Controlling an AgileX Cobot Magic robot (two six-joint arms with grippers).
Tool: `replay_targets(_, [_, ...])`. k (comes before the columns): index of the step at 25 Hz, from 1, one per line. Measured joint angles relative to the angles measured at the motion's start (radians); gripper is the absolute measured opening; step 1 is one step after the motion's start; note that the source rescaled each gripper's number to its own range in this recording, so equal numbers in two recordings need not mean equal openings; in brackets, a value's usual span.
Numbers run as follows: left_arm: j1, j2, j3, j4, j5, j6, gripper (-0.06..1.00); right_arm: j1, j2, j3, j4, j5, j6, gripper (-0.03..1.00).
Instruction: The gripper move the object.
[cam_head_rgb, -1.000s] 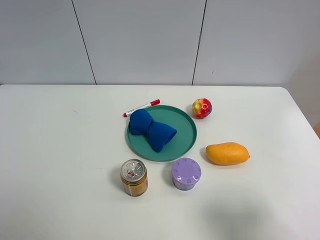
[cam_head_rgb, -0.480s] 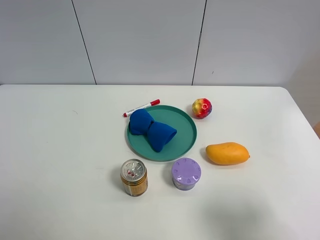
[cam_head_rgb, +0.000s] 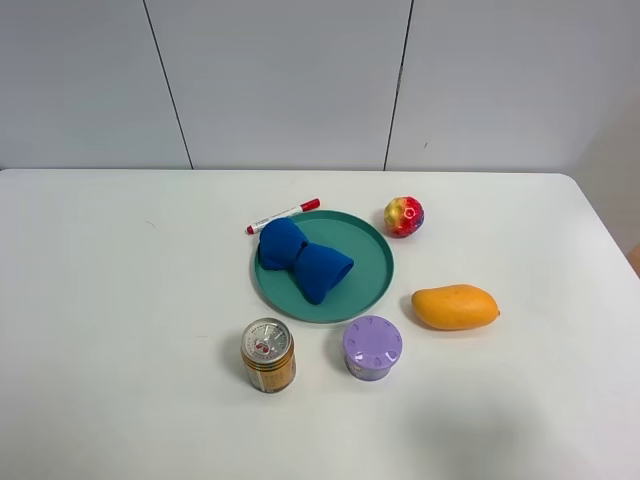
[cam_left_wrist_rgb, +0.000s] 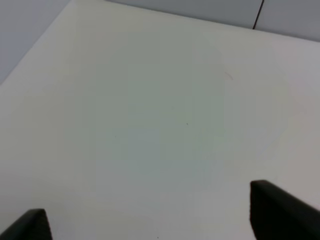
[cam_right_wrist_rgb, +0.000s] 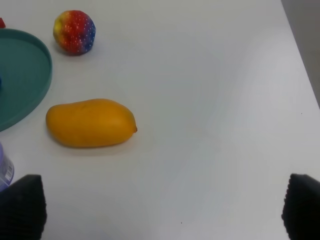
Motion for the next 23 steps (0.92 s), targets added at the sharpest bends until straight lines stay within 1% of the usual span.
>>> replay_targets(6, [0.000,0.000,0.000,0.002,0.000,0.000,0.62,0.000,0.000,0.000,0.000,0.000,0.000,1.00])
replay_targets(8, [-0.020,0.000,0.000,0.004,-0.001,0.000,0.62,0.000,0.000,0.000,0.000,0.000,0.000,1.00])
replay_targets(9, [-0.039,0.000,0.000,0.004,-0.001,0.000,0.62,0.000,0.000,0.000,0.000,0.000,0.000,1.00])
replay_targets(12, [-0.131,0.000,0.000,0.005,-0.001,0.000,0.62,0.000,0.000,0.000,0.000,0.000,0.000,1.00])
replay_targets(15, [-0.241,0.000,0.000,0.005,-0.001,0.002,0.62,0.000,0.000,0.000,0.000,0.000,0.000,1.00])
replay_targets(18, [-0.319,0.000,0.000,0.005,-0.001,0.002,0.62,0.000,0.000,0.000,0.000,0.000,0.000,1.00])
replay_targets(20, [-0.339,0.000,0.000,0.005,-0.001,0.003,0.62,0.000,0.000,0.000,0.000,0.000,0.000,1.00])
replay_targets(23, [-0.341,0.000,0.000,0.005,-0.001,0.003,0.62,0.000,0.000,0.000,0.000,0.000,0.000,1.00])
